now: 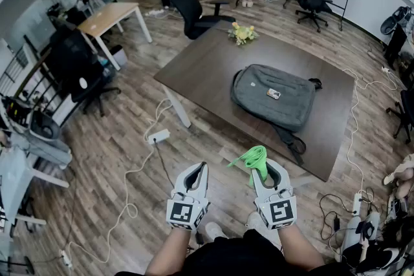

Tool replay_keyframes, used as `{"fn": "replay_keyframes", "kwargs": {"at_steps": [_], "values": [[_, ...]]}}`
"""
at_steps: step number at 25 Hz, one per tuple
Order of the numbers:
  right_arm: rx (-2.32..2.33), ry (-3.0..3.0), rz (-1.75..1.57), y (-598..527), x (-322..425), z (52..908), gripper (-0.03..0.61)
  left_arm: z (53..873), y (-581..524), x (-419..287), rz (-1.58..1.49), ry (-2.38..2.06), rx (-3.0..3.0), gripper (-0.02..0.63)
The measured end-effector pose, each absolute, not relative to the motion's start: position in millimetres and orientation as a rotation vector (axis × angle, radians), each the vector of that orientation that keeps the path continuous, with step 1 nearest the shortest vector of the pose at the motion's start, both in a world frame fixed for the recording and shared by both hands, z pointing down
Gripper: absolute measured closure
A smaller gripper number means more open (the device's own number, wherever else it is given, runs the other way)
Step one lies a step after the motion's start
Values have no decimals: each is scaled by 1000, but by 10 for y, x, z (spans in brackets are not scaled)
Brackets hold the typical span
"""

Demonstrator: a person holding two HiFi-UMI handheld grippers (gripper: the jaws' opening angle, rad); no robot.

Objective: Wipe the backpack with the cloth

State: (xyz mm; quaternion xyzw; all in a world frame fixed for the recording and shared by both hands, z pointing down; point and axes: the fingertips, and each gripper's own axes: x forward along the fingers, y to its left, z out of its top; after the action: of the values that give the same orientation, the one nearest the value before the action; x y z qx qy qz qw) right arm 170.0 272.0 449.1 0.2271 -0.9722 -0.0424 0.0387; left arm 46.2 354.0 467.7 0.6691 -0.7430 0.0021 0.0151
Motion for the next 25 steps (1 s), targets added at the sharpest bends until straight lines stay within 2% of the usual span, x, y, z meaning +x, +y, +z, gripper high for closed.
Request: {"fn": "replay_keyframes", "kwargs": {"at_steps": [25], "values": [[727, -2956, -180, 2919, 1257, 4541, 476, 4943, 3981, -54, 28, -2261, 2086, 594]]}}
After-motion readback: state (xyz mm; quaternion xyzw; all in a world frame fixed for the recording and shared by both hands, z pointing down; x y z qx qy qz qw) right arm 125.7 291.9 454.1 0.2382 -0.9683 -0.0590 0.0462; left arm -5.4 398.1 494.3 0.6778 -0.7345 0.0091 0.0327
